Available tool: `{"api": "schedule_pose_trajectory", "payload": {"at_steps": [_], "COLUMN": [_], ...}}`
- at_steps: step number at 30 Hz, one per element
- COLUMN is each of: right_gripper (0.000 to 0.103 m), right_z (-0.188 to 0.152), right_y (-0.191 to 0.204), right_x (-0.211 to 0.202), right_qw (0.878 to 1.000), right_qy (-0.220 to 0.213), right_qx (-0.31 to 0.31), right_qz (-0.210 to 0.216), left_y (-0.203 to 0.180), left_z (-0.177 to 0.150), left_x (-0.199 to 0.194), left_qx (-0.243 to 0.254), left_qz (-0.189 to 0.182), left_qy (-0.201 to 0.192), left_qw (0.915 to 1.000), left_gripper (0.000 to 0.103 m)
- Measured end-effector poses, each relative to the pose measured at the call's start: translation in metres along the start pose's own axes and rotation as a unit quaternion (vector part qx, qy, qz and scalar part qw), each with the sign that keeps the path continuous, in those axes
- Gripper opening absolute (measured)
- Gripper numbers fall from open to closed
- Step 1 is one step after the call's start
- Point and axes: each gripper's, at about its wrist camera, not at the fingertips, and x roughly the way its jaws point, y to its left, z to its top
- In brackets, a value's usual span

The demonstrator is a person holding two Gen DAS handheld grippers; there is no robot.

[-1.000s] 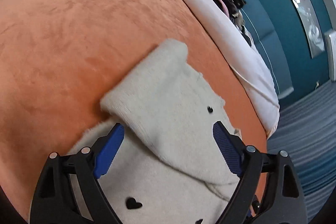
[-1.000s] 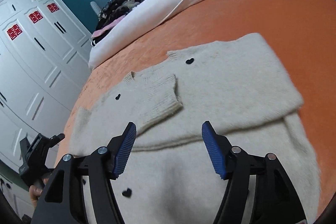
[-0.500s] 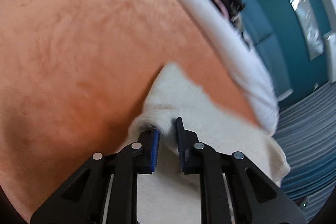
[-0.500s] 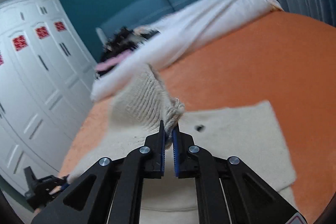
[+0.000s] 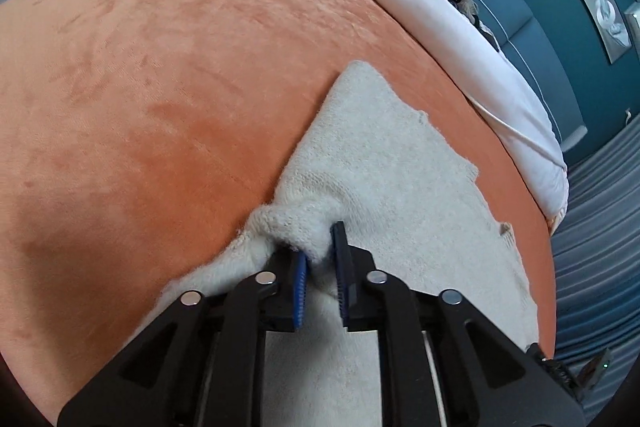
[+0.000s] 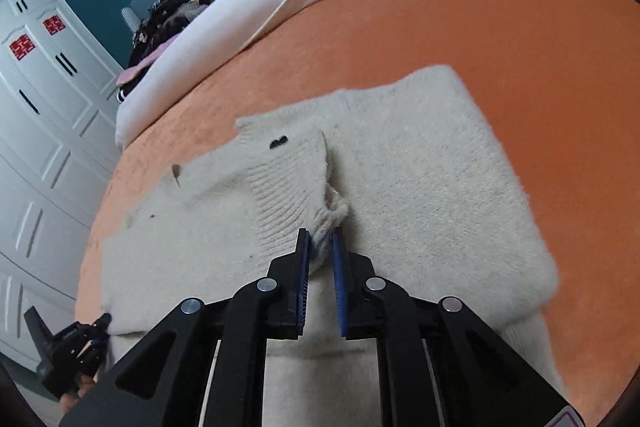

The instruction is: Fold small clothes

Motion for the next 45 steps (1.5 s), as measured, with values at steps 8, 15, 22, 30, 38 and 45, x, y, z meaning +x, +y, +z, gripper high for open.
{"api": "schedule_pose_trajectory", "payload": {"at_steps": [8, 15, 22, 30, 38, 45], "right_gripper": [0.064, 0.069, 0.073, 0.009, 0.007, 0.007], "right_z": [-0.105, -0.21, -0.206, -0.169, -0.174, -0.27], "right_y": [-0.066, -0.107, -0.073, -0.043, -0.049, -0.068], "right_x": [-0.141, -0.2, -0.174, -0.228, -0.314, -0.352], "right_qw": [0.992, 0.991, 0.995, 0.996, 0.995, 0.955], "right_qy": [0.015, 0.103, 0.088, 0.045, 0.084, 0.264], "right_qx": [-0.06, 0.004, 0.044, 0.056, -0.021, -0.131], "right_qz": [-0.113, -0.088, -0.033, 0.051, 0.047, 0.014], "left_y": [0.06, 0.111, 0.085, 0.059, 0.086, 0.136], "left_z": [-0.057, -0.13, -0.141, -0.128, -0.16, -0.259], "left_x": [-0.113, -0.185, -0.168, -0.213, -0.296, -0.342], "left_qx": [0.045, 0.009, -0.002, 0.007, 0.021, 0.058], "left_qz": [0.04, 0.016, -0.002, -0.037, -0.054, -0.007], "left_qy": [0.025, 0.052, 0.104, 0.114, 0.144, 0.264], "left_qw": [0.9979, 0.9985, 0.9945, 0.9927, 0.9879, 0.9627], "left_gripper": [0.087, 0.097, 0.083, 0.008, 0.007, 0.006]}}
